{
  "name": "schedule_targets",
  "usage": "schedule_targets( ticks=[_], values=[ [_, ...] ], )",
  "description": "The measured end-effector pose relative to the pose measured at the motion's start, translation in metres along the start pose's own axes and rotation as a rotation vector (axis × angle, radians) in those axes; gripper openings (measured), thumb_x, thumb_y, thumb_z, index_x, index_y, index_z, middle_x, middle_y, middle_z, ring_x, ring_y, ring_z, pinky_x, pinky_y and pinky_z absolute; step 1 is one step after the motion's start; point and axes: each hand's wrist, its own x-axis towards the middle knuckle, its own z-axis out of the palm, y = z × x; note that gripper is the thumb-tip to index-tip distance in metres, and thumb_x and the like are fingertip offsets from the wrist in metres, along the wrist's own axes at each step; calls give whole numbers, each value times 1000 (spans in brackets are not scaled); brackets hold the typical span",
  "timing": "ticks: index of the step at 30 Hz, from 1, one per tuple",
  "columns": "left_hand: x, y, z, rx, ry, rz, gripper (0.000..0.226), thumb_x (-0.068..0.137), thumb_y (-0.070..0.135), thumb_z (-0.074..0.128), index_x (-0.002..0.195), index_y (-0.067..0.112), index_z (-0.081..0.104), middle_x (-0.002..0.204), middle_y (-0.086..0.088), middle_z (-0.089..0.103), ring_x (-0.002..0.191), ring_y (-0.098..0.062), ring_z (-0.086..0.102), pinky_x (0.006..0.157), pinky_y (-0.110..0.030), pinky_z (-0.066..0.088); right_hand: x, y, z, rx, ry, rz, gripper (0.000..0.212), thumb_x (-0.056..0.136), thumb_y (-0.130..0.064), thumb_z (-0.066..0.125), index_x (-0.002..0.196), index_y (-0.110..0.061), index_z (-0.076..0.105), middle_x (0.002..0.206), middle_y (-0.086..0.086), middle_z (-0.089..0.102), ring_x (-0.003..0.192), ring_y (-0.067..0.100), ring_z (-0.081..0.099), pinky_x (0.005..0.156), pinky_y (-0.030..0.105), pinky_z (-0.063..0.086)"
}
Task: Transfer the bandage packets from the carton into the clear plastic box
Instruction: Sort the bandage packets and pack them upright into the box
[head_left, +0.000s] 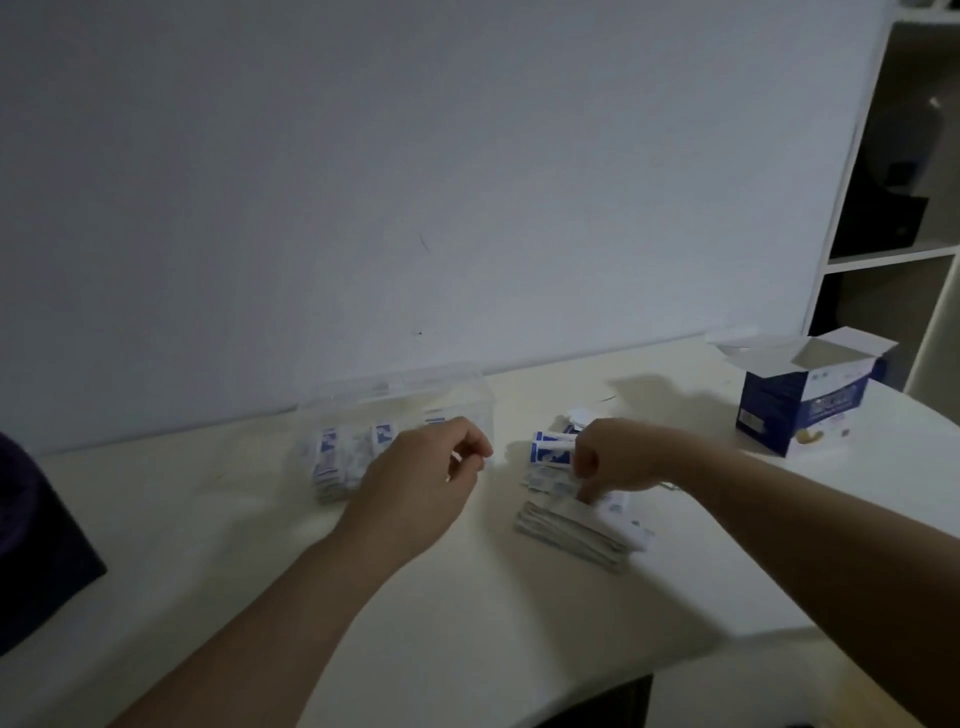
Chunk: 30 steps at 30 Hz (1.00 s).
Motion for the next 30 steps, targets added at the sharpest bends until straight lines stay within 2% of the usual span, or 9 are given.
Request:
schedule_targets(
  ticks=[5, 9, 12, 15, 17, 19, 23, 26, 30],
  values=[
    [-15, -5, -7, -42, -19, -81, 19, 88, 19, 58, 78, 34, 59, 77, 16, 63, 75, -3, 62, 73, -24, 50, -13, 19, -7, 338, 72, 49, 8, 83, -26, 66, 79, -19, 68, 70, 0, 55, 60, 12, 44, 53, 19, 36],
    [-22, 1, -5, -268, -31, -161, 15, 89, 11, 58, 84, 24, 64, 80, 8, 67, 72, -5, 65, 65, -11, 44, -30, 20, -16, 689, 154, 46, 8, 83, -23, 69, 80, -16, 71, 63, -1, 54, 56, 11, 41, 52, 19, 34],
    [-26, 12, 6, -568, -136, -239, 15, 93, 24, 54, 105, 21, 64, 100, 6, 67, 86, 0, 64, 76, -21, 50, -42, -10, -15, 921, 180, -55, 8, 81, -23, 71, 75, -18, 72, 61, -2, 59, 57, 11, 43, 55, 22, 34],
    [-27, 22, 17, -1001, -152, -354, 27, 98, 31, 42, 109, 21, 64, 112, 0, 68, 103, -14, 64, 84, -33, 53, -45, -46, -9, 992, 155, -209, 8, 83, -21, 69, 76, -19, 72, 66, -3, 65, 63, 11, 52, 60, 23, 40],
    [-26, 24, 16, -1240, -50, -422, 28, 100, 24, 38, 104, 19, 66, 105, -4, 70, 96, -17, 66, 80, -33, 54, -40, -49, -9, 936, 215, -200, 10, 86, -20, 65, 84, -14, 73, 73, -1, 68, 65, 10, 56, 63, 20, 45],
    [-26, 18, 11, -1401, 46, -513, 26, 100, 18, 39, 100, 12, 64, 84, -4, 72, 75, -16, 69, 70, -31, 56, -33, -36, -7, 612, 340, -103, 16, 86, -21, 64, 90, -9, 74, 82, 3, 71, 67, 10, 60, 64, 15, 47],
    [-30, -8, 0, -1484, 67, -665, 25, 100, 19, 39, 99, 11, 62, 60, 1, 52, 45, -10, 48, 56, -26, 55, -18, -12, 14, 39, 204, 74, 26, 86, -27, 57, 81, -3, 67, 80, 12, 59, 74, 21, 51, 59, 26, 37],
    [-31, -22, -1, -1442, 87, -687, 26, 100, 19, 39, 98, 12, 63, 58, 2, 50, 40, -7, 45, 55, -26, 54, -8, -7, 17, 74, 175, 123, 32, 81, -31, 63, 61, -9, 51, 68, 8, 46, 67, 21, 43, 50, 27, 29],
    [-33, -25, 6, -1435, 58, -679, 26, 100, 18, 38, 101, 11, 63, 62, 2, 49, 40, -7, 44, 62, -30, 52, 3, -6, 8, 139, 96, 172, 30, 79, -34, 68, 79, -4, 66, 70, 9, 56, 62, 16, 47, 52, 23, 34]
  ],
)
